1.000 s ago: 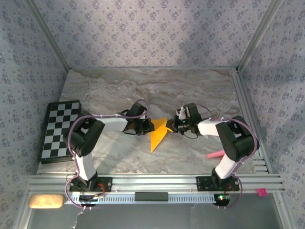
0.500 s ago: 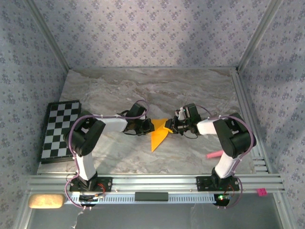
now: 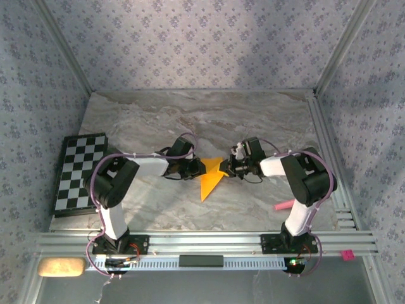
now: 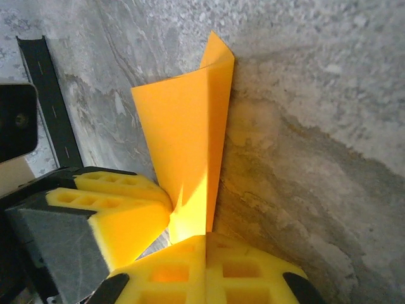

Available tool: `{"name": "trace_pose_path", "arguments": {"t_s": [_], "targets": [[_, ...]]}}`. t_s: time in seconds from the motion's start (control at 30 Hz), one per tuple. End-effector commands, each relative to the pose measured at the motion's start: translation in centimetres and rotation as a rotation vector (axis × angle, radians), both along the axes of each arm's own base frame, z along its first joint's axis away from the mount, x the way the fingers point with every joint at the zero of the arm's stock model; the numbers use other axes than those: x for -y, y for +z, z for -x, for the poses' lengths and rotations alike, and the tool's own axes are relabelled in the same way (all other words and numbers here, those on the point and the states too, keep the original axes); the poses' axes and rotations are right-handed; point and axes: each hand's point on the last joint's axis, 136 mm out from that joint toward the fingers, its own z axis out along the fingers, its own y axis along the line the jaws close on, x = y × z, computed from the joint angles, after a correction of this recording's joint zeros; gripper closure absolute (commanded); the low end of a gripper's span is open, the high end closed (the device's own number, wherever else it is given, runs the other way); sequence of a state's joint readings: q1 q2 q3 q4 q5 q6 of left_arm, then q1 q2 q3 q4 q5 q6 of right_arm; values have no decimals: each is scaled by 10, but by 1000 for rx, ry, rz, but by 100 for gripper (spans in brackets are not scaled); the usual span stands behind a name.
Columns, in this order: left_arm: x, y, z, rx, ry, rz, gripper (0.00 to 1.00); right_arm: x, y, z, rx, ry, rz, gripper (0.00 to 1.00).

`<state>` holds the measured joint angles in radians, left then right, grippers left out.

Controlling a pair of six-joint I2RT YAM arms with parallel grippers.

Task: Fold a paper plane with a square sheet of paper (pick it up from the middle)
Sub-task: Fold the wing for the fifth time at the center of the table.

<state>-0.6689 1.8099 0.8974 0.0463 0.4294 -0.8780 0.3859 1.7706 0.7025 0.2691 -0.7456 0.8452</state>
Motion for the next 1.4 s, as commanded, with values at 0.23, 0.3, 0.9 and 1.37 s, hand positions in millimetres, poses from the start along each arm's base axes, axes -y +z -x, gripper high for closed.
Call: {"name": "trace_pose_path", "arguments": {"t_s": [0.23,0.3,0.9,1.37], "targets": [[-11,52,4,249,-76,-72,50,12,20,-5,-2,-148,13,98],[-9,57,11,301,-122,-118,50,15,20,-6,-23,-194,19,99],[27,33,68,605,-482,-604,51,26,20,-7,-108,-372,-1,100],[26,17,70,643,-512,-762,60,24,24,-6,-112,-375,-12,99]]}}
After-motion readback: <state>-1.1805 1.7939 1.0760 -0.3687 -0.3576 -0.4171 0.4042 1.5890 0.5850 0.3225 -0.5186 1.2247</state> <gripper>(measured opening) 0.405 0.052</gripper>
